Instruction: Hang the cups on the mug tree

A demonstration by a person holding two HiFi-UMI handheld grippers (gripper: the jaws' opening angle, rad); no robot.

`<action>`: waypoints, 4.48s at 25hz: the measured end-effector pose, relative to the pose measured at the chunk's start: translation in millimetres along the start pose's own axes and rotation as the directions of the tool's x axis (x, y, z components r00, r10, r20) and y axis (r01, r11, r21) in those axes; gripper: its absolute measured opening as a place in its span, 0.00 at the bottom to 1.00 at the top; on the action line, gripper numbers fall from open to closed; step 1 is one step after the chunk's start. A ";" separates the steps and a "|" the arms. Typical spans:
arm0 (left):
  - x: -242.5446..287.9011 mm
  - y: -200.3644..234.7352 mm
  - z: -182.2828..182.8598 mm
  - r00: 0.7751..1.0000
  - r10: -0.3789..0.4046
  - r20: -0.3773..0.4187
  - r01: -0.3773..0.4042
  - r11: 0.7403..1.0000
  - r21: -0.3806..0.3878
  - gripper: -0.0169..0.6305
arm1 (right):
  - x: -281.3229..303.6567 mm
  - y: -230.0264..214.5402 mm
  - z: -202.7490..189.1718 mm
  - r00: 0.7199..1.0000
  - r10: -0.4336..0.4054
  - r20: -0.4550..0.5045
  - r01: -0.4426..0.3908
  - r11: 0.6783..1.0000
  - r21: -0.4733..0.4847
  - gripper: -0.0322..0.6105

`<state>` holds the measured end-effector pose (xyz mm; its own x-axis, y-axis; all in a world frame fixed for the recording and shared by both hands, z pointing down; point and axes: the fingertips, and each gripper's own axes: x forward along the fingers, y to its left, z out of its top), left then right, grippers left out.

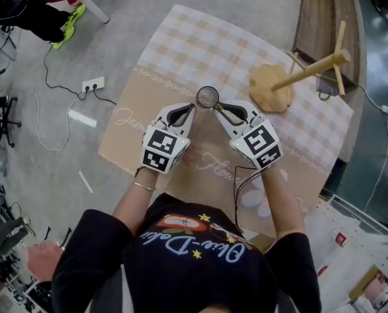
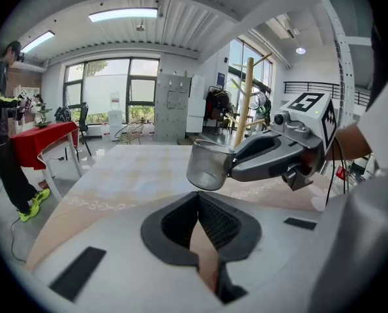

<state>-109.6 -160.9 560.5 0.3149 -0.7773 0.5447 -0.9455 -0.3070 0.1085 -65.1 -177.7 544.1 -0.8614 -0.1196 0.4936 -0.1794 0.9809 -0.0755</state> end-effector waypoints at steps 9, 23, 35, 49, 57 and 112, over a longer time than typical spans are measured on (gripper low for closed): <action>-4.5 -10.4 7.2 1.000 -0.019 0.021 0.018 0.999 0.036 0.04 | -8.9 6.8 7.3 1.000 -0.004 0.022 0.004 1.000 -0.004 0.13; -17.9 -19.9 15.0 0.998 -0.033 0.054 0.028 0.996 0.086 0.04 | -22.4 17.9 18.1 0.998 -0.033 0.048 0.034 0.999 -0.011 0.13; -35.9 -32.6 28.6 0.994 -0.051 0.095 0.039 0.992 0.123 0.04 | -39.0 33.7 34.9 0.995 -0.040 0.089 0.041 0.999 -0.006 0.13; -51.9 -51.7 43.2 0.988 -0.077 0.135 0.057 0.987 0.148 0.04 | -64.0 45.0 45.5 0.989 -0.083 0.119 0.084 0.996 -0.004 0.13; -56.3 -65.7 53.4 0.984 -0.098 0.148 0.071 0.981 0.178 0.04 | -80.3 48.4 51.4 0.983 -0.121 0.141 0.122 0.993 0.001 0.13; -49.3 -46.8 124.9 0.959 -0.241 0.151 0.199 0.948 0.249 0.04 | -87.3 18.2 111.7 0.938 -0.254 0.237 0.221 0.963 0.157 0.13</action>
<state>-70.5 -176.8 424.7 0.5420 -0.7543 0.3705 -0.8129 -0.5823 0.0035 -46.2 -166.5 402.8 -0.8751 -0.3973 0.2765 -0.4373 0.8938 -0.0998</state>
